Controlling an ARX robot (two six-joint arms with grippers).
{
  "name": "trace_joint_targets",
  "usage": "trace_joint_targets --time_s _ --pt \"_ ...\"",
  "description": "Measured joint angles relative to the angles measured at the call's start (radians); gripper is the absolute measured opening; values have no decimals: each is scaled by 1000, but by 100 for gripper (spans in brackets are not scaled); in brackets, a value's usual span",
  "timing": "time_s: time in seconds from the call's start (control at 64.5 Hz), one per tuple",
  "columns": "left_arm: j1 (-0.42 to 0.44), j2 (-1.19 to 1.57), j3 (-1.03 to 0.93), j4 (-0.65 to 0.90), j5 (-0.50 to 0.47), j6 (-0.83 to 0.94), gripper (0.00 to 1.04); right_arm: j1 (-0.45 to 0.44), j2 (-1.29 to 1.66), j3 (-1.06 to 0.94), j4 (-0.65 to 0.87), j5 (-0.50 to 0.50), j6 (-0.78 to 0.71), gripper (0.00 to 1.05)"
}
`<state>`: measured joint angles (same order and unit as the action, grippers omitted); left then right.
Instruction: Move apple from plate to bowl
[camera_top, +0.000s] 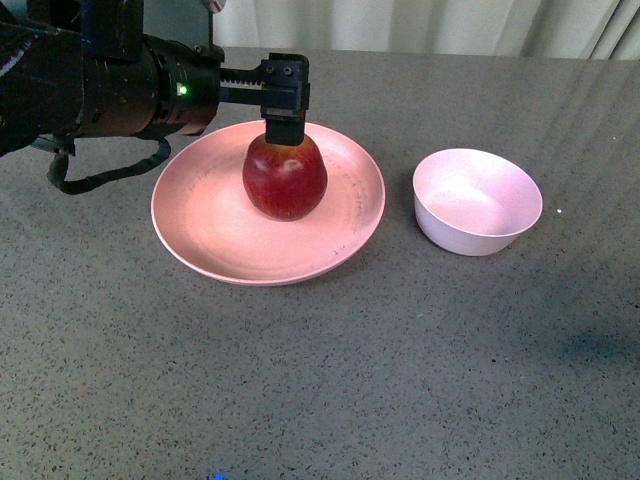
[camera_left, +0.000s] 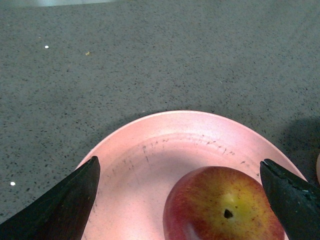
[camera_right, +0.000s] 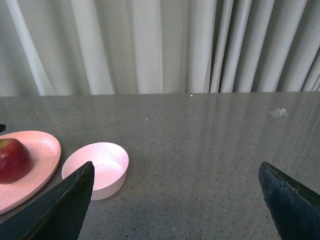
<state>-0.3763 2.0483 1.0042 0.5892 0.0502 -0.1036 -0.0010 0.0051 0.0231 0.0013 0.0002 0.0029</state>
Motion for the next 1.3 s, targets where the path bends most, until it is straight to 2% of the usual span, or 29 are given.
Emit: trace_joint_targets --time_s 1.302 --pt "-49 75 15 1 25 -32 96 0 0 0 0 0 0 96"
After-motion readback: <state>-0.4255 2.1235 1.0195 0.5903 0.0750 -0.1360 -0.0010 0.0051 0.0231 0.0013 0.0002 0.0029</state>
